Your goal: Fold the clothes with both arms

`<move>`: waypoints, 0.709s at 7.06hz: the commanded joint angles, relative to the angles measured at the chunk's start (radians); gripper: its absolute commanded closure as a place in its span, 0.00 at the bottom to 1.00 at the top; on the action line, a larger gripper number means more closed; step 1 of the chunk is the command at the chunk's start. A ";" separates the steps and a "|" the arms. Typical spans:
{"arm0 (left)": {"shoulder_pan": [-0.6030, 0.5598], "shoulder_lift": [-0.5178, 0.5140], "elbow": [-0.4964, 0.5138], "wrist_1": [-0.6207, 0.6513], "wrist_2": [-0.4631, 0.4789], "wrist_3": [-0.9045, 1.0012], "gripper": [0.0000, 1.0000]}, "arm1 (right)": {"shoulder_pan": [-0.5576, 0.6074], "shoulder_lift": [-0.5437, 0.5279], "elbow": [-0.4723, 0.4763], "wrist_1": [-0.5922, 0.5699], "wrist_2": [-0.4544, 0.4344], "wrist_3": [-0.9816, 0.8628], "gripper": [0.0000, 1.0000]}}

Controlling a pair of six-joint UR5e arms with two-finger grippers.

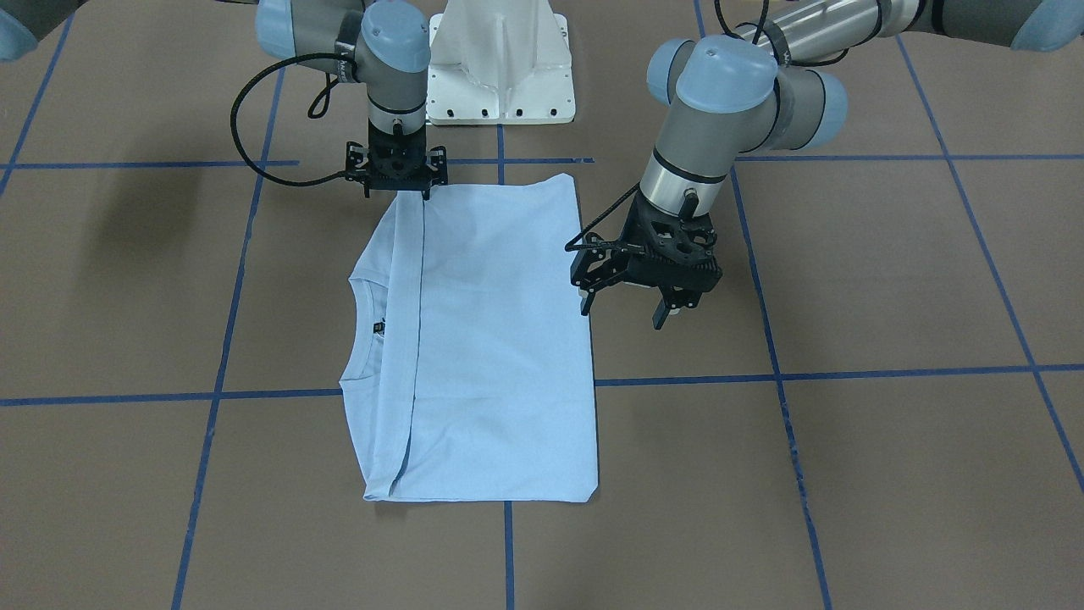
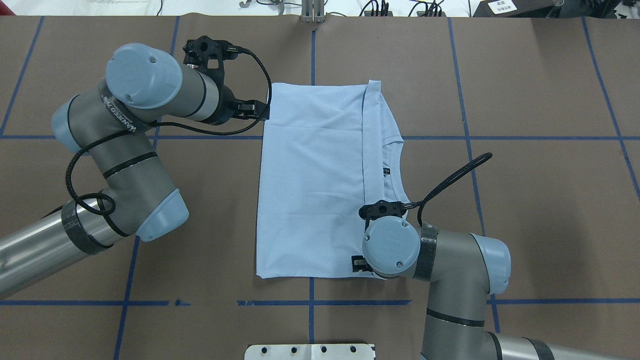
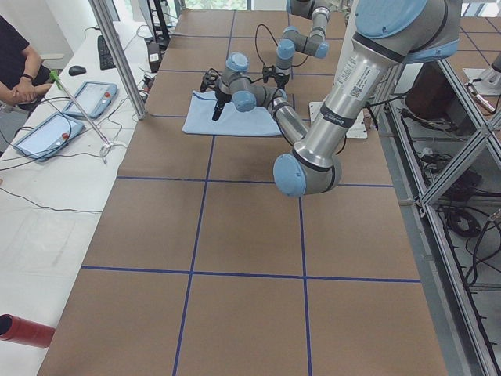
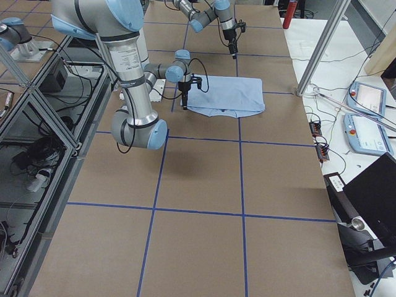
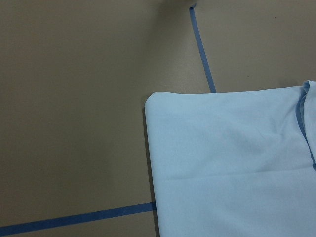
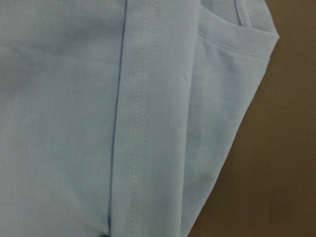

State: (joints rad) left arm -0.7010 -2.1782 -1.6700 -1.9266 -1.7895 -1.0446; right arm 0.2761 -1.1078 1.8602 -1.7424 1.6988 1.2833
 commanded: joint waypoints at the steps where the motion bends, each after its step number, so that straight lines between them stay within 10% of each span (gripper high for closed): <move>1: 0.002 0.000 0.001 0.000 -0.001 -0.002 0.00 | 0.002 -0.001 -0.006 -0.003 0.013 -0.001 0.00; 5: 0.021 -0.002 -0.002 -0.008 0.001 -0.005 0.00 | 0.040 -0.015 0.004 -0.003 0.039 -0.001 0.00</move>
State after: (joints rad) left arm -0.6848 -2.1787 -1.6704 -1.9335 -1.7892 -1.0485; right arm 0.3041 -1.1181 1.8598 -1.7450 1.7282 1.2824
